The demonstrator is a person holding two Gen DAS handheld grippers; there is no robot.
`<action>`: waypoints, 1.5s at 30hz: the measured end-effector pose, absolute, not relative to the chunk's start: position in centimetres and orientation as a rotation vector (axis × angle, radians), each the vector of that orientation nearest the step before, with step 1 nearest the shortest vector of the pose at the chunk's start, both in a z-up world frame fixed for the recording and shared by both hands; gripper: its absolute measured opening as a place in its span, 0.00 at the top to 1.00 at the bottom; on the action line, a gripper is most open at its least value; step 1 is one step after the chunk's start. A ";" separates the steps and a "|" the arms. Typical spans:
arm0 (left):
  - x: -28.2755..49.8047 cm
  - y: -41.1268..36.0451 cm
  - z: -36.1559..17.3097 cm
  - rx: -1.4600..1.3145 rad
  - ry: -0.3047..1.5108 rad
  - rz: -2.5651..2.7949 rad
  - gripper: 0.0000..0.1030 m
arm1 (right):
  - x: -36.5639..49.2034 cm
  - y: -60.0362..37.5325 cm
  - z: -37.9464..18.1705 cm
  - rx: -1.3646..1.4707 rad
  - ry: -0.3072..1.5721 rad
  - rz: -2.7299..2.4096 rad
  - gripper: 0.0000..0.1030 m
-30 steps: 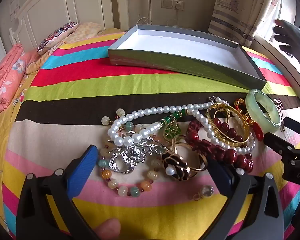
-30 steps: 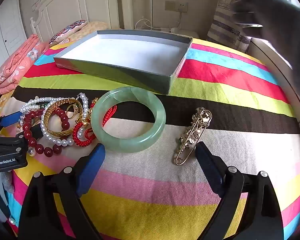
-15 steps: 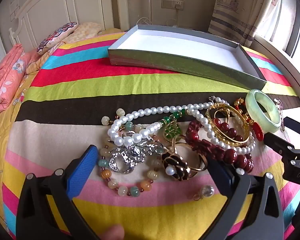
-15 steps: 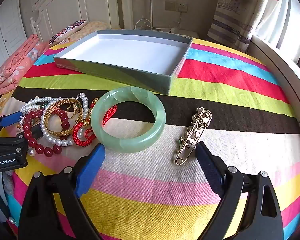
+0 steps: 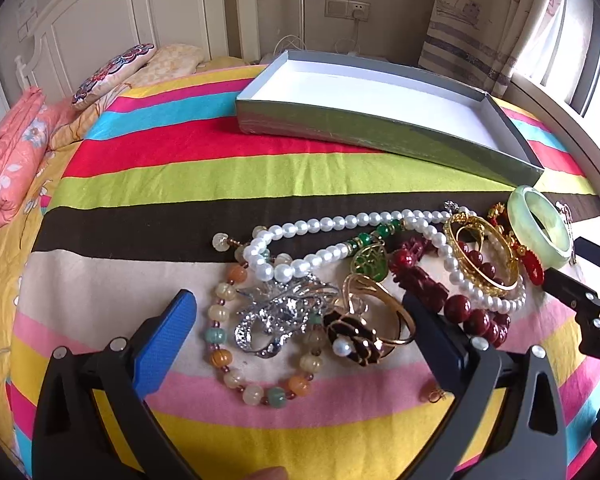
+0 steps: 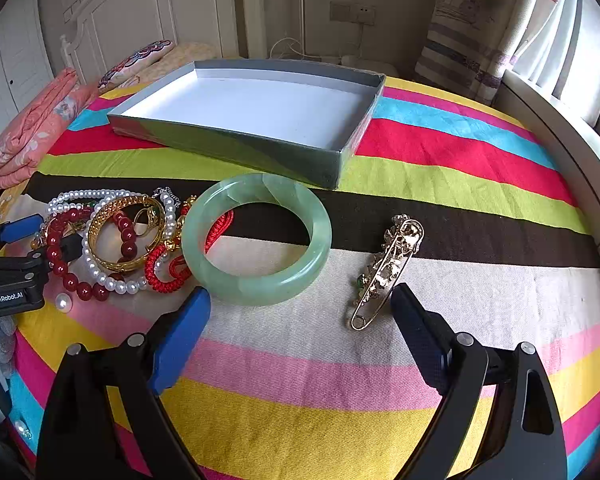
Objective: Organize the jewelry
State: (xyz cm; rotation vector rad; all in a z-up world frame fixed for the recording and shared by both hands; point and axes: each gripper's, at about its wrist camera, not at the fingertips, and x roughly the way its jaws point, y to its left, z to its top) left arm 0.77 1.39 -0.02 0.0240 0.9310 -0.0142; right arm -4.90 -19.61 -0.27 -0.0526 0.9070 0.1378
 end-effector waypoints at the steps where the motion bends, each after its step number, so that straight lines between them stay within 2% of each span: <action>1: 0.8 1.1 0.0 0.022 0.931 -0.011 0.02 | -4.8 -19.3 -0.3 -0.052 0.907 0.138 0.15; 18: 0.6 2.4 -0.1 0.010 0.928 -0.015 0.02 | -3.4 -14.1 -0.5 -0.060 0.909 0.131 0.15; 45: 0.6 2.8 -0.1 0.011 0.929 -0.012 0.02 | -3.4 -14.1 -0.5 -0.059 0.908 0.131 0.15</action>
